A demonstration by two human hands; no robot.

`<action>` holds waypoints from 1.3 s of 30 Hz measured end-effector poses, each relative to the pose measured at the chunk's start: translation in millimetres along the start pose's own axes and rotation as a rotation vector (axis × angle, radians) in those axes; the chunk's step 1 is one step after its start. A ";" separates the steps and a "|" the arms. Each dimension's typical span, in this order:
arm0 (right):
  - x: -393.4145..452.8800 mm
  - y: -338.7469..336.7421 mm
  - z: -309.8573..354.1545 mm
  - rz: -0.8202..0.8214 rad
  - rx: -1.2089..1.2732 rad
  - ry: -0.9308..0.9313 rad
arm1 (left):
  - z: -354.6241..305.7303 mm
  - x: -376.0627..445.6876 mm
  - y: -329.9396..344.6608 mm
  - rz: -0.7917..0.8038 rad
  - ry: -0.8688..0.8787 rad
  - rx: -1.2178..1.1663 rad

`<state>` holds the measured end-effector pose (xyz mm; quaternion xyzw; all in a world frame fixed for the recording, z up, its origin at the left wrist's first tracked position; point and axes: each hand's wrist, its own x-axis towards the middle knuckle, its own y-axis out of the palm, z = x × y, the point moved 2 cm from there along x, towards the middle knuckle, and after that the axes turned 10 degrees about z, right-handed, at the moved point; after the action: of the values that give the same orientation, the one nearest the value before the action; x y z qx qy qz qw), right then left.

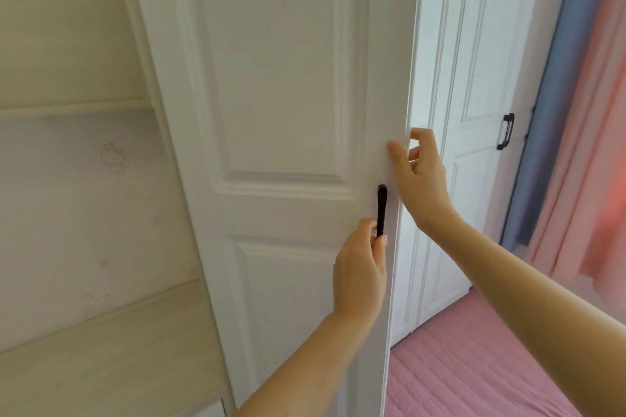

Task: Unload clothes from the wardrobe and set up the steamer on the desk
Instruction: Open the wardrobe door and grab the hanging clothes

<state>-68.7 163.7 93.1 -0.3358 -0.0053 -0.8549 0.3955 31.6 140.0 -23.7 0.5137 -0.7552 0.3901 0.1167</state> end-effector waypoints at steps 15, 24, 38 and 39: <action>-138.9 15.0 104.6 0.115 -0.069 -0.145 | -44.4 -138.1 -101.9 -0.185 -0.039 0.030; -171.6 25.0 140.6 0.285 -0.044 -0.191 | -52.5 -173.7 -140.8 -0.069 -0.149 -0.076; -193.8 57.9 151.0 0.677 -0.010 -0.267 | -31.0 -201.6 -180.9 -0.179 -0.146 -0.251; -195.4 61.4 152.6 0.684 -0.009 -0.276 | -30.3 -203.9 -183.8 -0.187 -0.151 -0.256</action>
<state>150.2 294.8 82.6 -0.4321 0.0577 -0.6199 0.6524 274.8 270.2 -34.9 0.5904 -0.7544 0.2382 0.1598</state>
